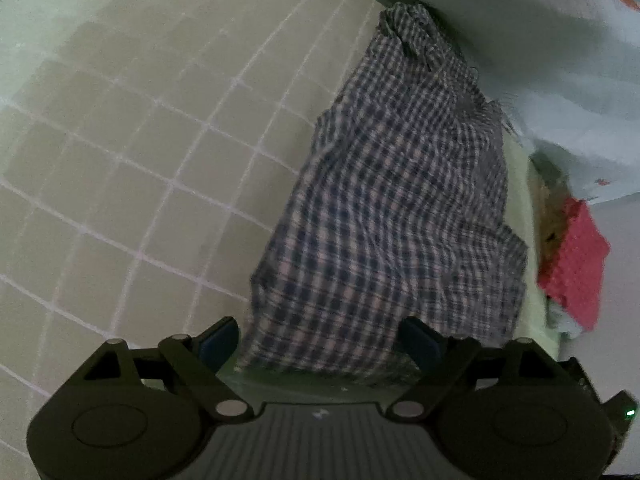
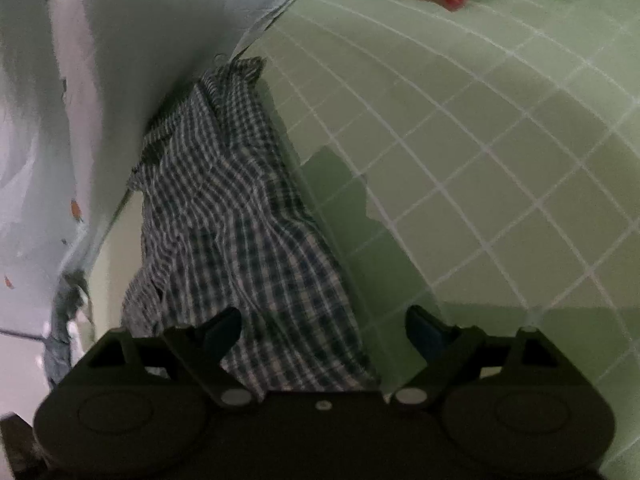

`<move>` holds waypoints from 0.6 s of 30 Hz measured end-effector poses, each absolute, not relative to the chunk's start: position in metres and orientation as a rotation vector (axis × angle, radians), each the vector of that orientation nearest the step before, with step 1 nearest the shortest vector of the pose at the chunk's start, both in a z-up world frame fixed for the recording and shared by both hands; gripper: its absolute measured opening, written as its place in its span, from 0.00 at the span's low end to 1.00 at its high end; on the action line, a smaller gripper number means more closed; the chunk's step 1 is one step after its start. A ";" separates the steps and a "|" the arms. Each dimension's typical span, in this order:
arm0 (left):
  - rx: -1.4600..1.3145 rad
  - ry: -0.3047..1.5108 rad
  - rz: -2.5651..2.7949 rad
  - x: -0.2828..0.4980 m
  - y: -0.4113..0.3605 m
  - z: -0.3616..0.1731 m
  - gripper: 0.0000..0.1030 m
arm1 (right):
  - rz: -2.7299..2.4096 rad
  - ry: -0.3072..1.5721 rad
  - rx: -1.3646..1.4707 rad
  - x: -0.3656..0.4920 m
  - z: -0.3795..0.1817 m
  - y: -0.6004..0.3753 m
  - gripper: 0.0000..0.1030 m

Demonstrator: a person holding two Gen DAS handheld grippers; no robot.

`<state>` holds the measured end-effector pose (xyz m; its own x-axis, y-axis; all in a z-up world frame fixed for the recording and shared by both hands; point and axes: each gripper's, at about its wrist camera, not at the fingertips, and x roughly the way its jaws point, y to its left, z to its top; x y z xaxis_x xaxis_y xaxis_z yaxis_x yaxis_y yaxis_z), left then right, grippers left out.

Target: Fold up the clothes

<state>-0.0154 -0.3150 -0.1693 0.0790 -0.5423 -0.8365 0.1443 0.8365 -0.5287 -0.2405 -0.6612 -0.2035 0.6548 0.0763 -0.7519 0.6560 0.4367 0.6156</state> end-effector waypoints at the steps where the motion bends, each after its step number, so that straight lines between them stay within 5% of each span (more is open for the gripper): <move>1: -0.374 1.417 -0.533 -0.015 -0.314 -0.172 0.86 | -0.408 0.797 1.109 -0.242 -0.206 -0.662 0.87; 6: -0.511 1.450 -0.543 -0.012 -0.310 -0.188 0.84 | -0.318 0.757 1.263 -0.243 -0.219 -0.667 0.88; 7: -0.545 1.453 -0.547 -0.011 -0.309 -0.190 0.77 | -0.294 0.756 1.283 -0.241 -0.222 -0.667 0.86; 9: -0.609 1.471 -0.545 -0.008 -0.307 -0.196 0.64 | -0.276 0.776 1.283 -0.237 -0.225 -0.666 0.62; 11: -0.668 1.483 -0.541 -0.008 -0.304 -0.200 0.41 | -0.290 0.812 1.292 -0.236 -0.229 -0.666 0.36; 14: -0.705 1.473 -0.547 -0.010 -0.301 -0.198 0.21 | -0.279 0.773 1.366 -0.245 -0.234 -0.668 0.20; 18: -0.706 1.448 -0.545 -0.016 -0.299 -0.191 0.15 | -0.254 0.737 1.368 -0.254 -0.228 -0.662 0.16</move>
